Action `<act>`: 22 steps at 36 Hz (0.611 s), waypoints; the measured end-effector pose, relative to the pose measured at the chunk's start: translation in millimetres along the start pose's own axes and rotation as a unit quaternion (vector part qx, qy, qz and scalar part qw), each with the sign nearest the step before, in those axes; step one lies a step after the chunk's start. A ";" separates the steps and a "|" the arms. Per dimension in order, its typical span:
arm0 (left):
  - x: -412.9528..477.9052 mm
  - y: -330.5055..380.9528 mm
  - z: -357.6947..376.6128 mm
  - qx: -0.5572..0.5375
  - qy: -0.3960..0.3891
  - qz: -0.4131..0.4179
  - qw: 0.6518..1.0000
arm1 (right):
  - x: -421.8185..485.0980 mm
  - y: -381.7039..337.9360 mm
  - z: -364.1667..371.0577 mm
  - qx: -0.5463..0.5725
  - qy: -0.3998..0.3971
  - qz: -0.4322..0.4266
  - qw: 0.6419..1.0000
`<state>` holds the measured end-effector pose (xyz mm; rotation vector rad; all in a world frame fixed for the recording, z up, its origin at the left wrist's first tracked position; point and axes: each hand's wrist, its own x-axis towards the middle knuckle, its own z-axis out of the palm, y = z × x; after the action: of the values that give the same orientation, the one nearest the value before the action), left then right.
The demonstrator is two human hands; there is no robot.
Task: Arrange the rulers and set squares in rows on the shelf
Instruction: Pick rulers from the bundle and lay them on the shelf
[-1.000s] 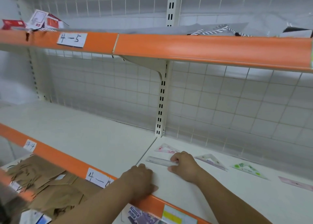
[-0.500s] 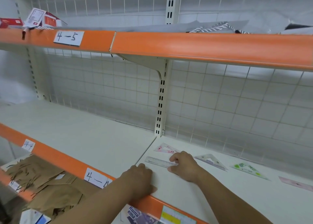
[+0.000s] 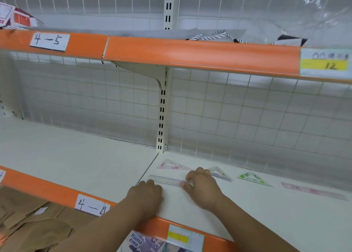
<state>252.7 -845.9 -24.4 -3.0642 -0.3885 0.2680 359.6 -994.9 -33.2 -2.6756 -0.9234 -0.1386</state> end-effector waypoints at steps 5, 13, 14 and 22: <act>2.2 13.0 -5.9 -0.003 0.020 0.030 0.999 | -19.8 4.4 -10.6 -0.083 0.017 0.030 0.996; 4.1 38.5 -6.8 -0.013 0.037 0.090 0.995 | -55.9 14.3 -22.0 -0.118 0.003 0.086 0.989; 4.2 42.0 -7.2 -0.015 0.039 0.099 0.994 | -60.5 16.1 -22.8 -0.117 0.002 0.094 0.989; 5.6 74.6 -9.5 -0.033 0.050 0.173 0.983 | -99.7 35.7 -36.8 -0.114 -0.004 0.167 0.979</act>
<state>277.9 -916.9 -20.6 -3.1784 0.1479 0.1115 303.4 -1091.6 -26.2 -2.9988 -0.4715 -0.1675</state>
